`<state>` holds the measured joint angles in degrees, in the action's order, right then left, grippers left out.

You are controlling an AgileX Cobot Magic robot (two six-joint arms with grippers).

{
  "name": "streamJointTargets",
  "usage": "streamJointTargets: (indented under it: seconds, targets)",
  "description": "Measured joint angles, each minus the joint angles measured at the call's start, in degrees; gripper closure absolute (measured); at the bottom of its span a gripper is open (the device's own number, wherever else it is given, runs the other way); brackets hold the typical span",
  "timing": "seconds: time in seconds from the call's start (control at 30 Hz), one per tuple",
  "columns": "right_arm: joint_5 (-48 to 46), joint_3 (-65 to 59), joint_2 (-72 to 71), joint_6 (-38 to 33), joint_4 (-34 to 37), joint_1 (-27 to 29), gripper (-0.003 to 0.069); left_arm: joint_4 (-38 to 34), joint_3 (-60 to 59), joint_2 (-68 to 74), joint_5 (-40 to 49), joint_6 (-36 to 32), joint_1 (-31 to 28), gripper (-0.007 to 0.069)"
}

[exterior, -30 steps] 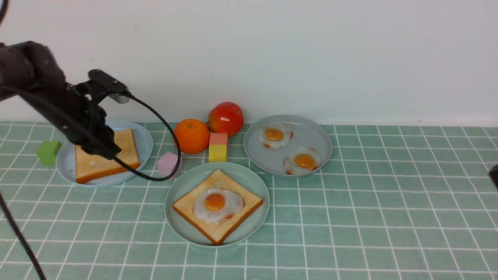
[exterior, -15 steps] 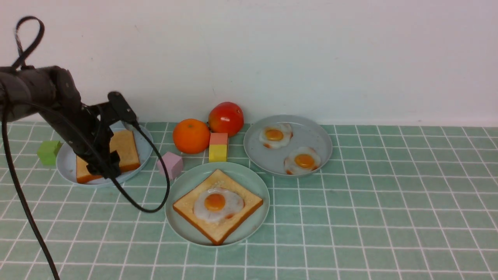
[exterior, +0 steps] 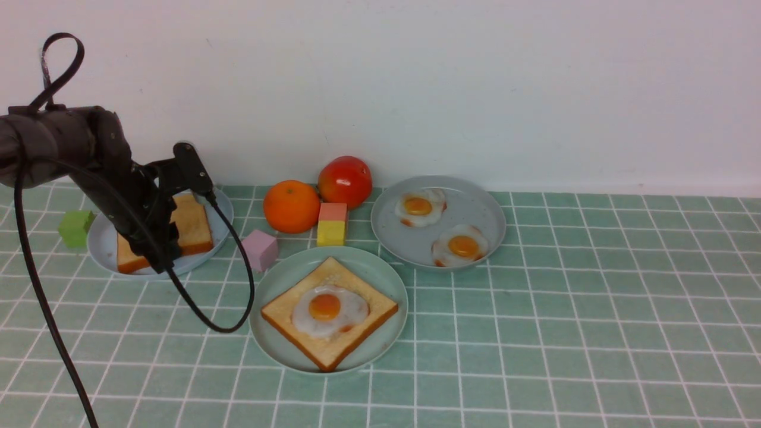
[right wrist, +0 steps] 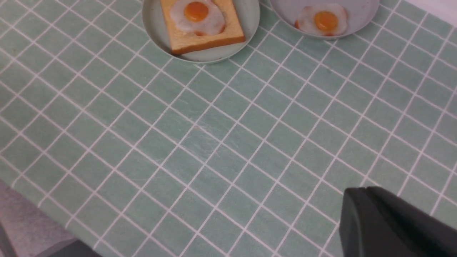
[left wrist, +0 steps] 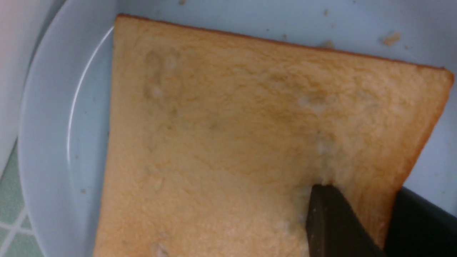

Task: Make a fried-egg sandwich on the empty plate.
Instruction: Use the left arm to grab a slice of bread, then use the left arm to place a slice of bread on the fried egg in the middle

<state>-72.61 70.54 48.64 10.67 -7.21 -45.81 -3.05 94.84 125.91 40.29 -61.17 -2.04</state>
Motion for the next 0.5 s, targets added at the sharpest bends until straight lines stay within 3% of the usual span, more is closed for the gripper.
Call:
streamJointTargets:
  seconds: [0.13,0.2,0.27,0.37,0.43,0.47,0.5]
  targets:
    - [-0.1,0.0,0.0,0.0,1.8,0.0,0.0637,0.8,-0.2,-1.1,0.2,6.8,0.1,0.049]
    - [-0.1,0.0,0.0,0.0,1.9,0.0,0.0637,2.0,-0.6,-3.5,1.2,11.9,0.5,0.0574]
    - [-0.1,0.0,0.0,0.0,1.6,0.0,0.0637,2.4,-0.7,-6.4,2.7,16.2,1.2,0.061]
    - [-0.1,0.0,0.0,0.0,0.7,0.0,0.0637,2.7,-0.7,-11.0,5.0,22.4,3.3,0.0611]
    - [-0.1,0.0,0.0,0.0,-0.7,0.0,0.0637,3.0,-1.0,-15.5,8.3,29.9,7.8,0.0611]
    - [-0.1,0.0,0.0,0.0,-0.8,0.0,0.0637,3.0,-1.2,-16.2,8.5,30.5,8.7,0.0611]
    - [-0.1,0.0,-0.1,0.0,-1.5,0.0,0.0634,3.0,-2.7,-18.5,10.0,34.3,12.9,0.0611]
